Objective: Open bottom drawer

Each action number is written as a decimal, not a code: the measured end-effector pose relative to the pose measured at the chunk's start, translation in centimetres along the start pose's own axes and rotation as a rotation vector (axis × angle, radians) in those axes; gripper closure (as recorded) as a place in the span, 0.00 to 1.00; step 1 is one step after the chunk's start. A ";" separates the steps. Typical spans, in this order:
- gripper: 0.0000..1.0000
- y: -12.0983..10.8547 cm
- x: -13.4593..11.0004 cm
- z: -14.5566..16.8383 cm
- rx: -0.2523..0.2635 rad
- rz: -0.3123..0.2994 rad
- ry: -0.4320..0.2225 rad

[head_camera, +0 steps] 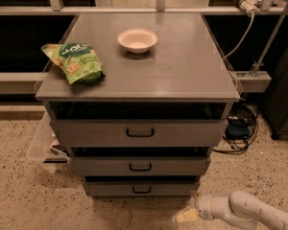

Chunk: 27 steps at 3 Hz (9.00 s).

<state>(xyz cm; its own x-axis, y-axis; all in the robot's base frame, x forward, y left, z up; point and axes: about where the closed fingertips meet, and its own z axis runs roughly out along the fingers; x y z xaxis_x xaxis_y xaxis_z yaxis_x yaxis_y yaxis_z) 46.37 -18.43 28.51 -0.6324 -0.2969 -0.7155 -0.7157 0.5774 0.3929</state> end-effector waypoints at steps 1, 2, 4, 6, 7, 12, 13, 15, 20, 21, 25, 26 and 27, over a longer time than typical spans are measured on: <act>0.00 -1.2 0.4 1.9 0.018 -0.049 -0.044; 0.00 -3.6 0.1 4.3 0.023 -0.093 -0.102; 0.00 -5.9 -0.8 6.2 0.018 -0.120 -0.143; 0.00 -6.1 -1.2 6.2 0.025 -0.126 -0.146; 0.00 -7.1 -1.8 6.9 0.047 -0.139 -0.146; 0.00 -8.8 -2.2 9.1 0.048 -0.141 -0.107; 0.00 -9.2 -2.5 9.1 0.051 -0.138 -0.095; 0.00 -10.5 -2.3 9.5 0.046 -0.078 -0.036; 0.00 -1.7 2.6 3.0 -0.078 0.368 0.112; 0.00 -1.7 2.6 3.0 -0.078 0.367 0.112; 0.00 -2.1 -1.7 2.2 -0.034 0.281 0.043; 0.00 -2.5 -1.8 4.9 -0.090 0.244 -0.010; 0.00 -3.3 -2.5 6.6 -0.116 0.211 -0.046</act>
Offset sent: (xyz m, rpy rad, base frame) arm 0.0732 0.0118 -0.0620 0.0566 -0.2264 -0.0114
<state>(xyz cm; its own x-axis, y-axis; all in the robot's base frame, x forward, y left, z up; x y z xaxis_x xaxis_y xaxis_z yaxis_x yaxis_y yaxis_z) 52.26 -14.58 25.25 -0.7592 -0.1422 -0.6352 -0.6000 0.5310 0.5983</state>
